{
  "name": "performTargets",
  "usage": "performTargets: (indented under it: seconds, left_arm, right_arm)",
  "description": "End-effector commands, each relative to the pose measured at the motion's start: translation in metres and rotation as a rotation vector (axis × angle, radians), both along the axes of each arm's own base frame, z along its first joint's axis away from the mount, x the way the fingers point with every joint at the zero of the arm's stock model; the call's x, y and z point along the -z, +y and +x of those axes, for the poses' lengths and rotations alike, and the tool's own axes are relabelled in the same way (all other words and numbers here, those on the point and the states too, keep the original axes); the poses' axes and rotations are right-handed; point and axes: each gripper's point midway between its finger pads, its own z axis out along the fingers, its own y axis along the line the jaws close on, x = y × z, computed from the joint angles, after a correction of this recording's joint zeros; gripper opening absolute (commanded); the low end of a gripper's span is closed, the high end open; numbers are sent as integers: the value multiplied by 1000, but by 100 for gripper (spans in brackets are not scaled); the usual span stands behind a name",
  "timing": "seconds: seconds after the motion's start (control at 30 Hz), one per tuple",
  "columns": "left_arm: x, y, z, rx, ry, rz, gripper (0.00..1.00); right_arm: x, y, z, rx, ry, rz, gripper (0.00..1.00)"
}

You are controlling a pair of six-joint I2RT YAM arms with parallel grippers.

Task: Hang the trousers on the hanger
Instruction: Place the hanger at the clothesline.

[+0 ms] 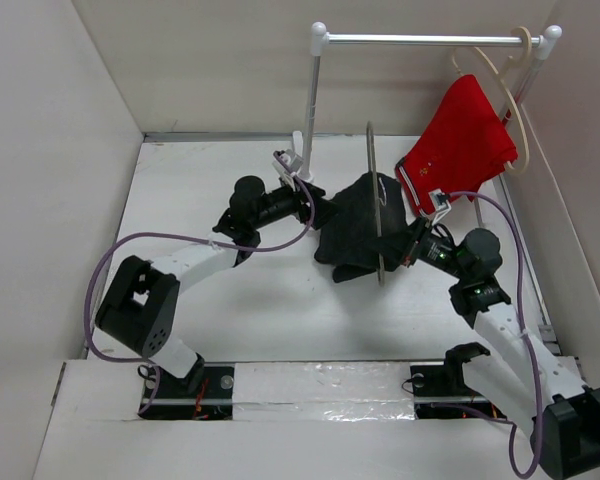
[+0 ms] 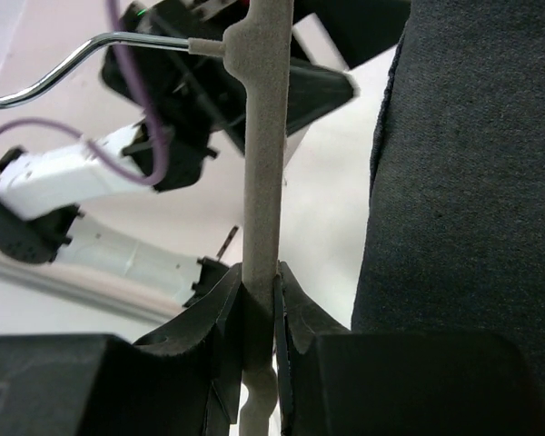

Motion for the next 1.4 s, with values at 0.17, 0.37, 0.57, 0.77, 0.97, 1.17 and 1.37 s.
performTargets:
  seconds: [0.17,0.37,0.57,0.77,0.97,1.17,1.37]
  left_arm:
    - [-58,-18,-35,195,-158,-214,86]
    - [-55,-23,-42,167,-134,-227,82]
    - [-54,-19,-27,58,-110,-219,77]
    - [-46,-7,-32,-11,-54,-241,60]
    - [-19,6,-52,-114,9,-199,21]
    - [-2,9,-82,-109,81,-206,16]
    - [10,5,-103,-108,130,-190,15]
  right_arm:
    - [-49,-3,-14,-37,-227,34,0]
    - [-33,-2,-9,-51,-199,16,0]
    - [-46,-10,15,4,-214,17,0]
    - [-84,-16,59,62,-274,65,0]
    - [-126,-20,103,122,-327,122,0]
    - [-152,-31,138,223,-324,203,0]
    - [-177,-52,173,304,-338,284,0]
